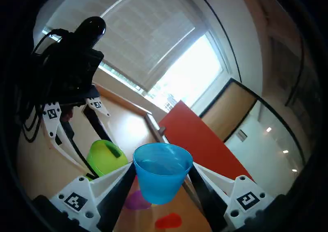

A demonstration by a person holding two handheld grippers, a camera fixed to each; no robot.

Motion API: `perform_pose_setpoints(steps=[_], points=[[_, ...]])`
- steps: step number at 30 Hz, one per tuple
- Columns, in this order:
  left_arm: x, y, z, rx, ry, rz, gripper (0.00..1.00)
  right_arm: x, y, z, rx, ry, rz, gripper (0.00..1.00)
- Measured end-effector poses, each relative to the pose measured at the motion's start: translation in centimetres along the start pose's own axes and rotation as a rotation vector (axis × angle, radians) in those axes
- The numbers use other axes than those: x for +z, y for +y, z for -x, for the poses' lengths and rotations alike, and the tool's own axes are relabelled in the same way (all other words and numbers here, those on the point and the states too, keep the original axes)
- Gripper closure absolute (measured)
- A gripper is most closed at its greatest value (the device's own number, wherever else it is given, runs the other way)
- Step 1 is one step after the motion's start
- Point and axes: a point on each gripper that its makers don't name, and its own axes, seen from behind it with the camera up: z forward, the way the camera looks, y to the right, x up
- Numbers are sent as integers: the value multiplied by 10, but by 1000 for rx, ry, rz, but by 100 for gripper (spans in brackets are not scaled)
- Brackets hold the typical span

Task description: Pour water

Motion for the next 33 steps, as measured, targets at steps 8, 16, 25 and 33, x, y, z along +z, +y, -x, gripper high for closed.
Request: perform_pose_setpoints(steps=[8, 16, 25, 33], points=[[4, 1, -1, 1, -3, 10, 12, 1, -1, -3, -62, 2, -34, 9], [6, -2, -1, 8, -6, 9, 12, 4, 2, -6, -94, 11, -48, 9], [9, -4, -4, 0, -4, 11, 12, 10, 3, -6, -158, 6, -61, 9], [9, -6, -4, 5, -8, 14, 12, 14, 6, -6, -210, -2, -68, 9]])
